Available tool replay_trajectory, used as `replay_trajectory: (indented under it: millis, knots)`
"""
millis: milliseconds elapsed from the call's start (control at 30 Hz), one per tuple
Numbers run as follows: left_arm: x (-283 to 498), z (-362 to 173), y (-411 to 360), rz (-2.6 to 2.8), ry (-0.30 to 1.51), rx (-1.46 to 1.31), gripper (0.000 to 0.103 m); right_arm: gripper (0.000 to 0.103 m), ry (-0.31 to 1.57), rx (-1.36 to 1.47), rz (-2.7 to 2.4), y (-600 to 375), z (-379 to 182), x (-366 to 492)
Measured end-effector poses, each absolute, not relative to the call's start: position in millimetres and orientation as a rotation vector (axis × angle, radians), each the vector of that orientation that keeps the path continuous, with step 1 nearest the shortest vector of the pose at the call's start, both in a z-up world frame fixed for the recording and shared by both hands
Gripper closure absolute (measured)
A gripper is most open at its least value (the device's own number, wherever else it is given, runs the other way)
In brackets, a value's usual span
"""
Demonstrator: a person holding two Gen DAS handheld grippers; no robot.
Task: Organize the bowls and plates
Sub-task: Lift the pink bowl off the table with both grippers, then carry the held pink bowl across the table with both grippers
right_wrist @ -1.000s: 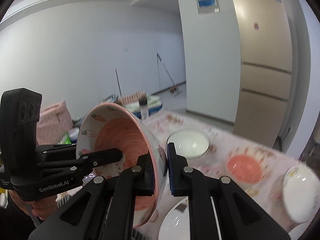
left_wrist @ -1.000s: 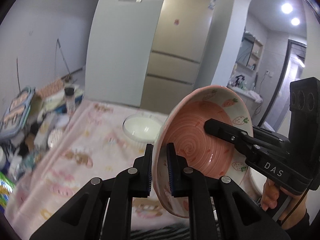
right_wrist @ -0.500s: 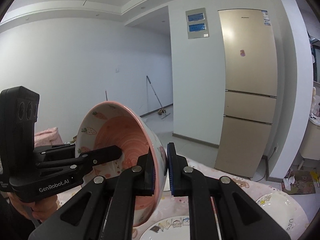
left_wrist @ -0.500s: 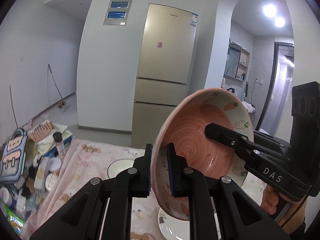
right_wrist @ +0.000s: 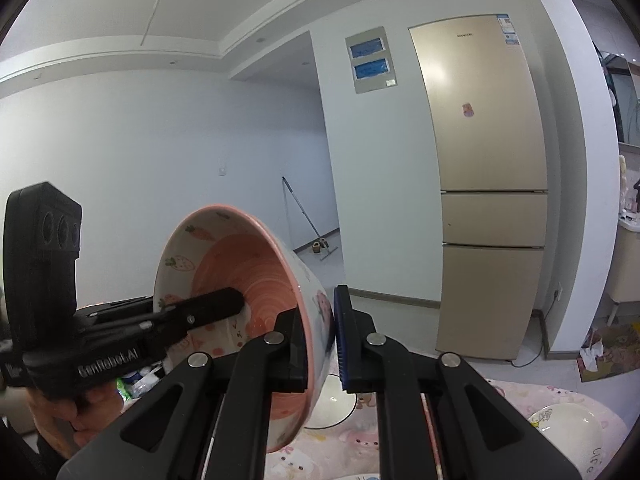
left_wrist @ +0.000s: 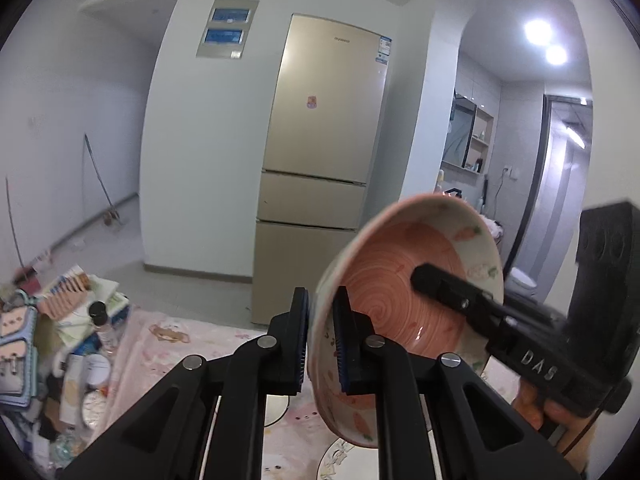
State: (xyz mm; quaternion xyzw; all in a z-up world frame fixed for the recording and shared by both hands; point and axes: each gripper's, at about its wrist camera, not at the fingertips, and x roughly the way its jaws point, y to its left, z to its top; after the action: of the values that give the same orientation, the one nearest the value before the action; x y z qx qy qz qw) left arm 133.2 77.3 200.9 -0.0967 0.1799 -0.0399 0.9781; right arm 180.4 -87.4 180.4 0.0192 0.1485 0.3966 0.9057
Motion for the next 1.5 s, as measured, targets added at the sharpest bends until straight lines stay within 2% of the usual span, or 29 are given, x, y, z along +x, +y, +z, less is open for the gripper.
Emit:
replay_trajectory:
  millis: [500,833,1100,1500]
  knots:
    - [197.0,107.2,136.9,0.089,0.520,-0.186,0.090,0.093,0.571,0.130,0.901,-25.2,96.5,265.1]
    - [233.7,51.2,166.7,0.128,0.621,-0.230,0.091,0.094,0.714,0.074,0.863,7.0,45.3,295.1]
    - [254.6,12.0,172.7,0.123,0.691,-0.236,0.091,0.094,0.777,0.036,0.825,15.1,16.4,309.1]
    - [266.5,-16.5,171.6,0.129,0.753,-0.220,0.090,0.093,0.799,-0.073,0.789,27.8,-4.6,313.0]
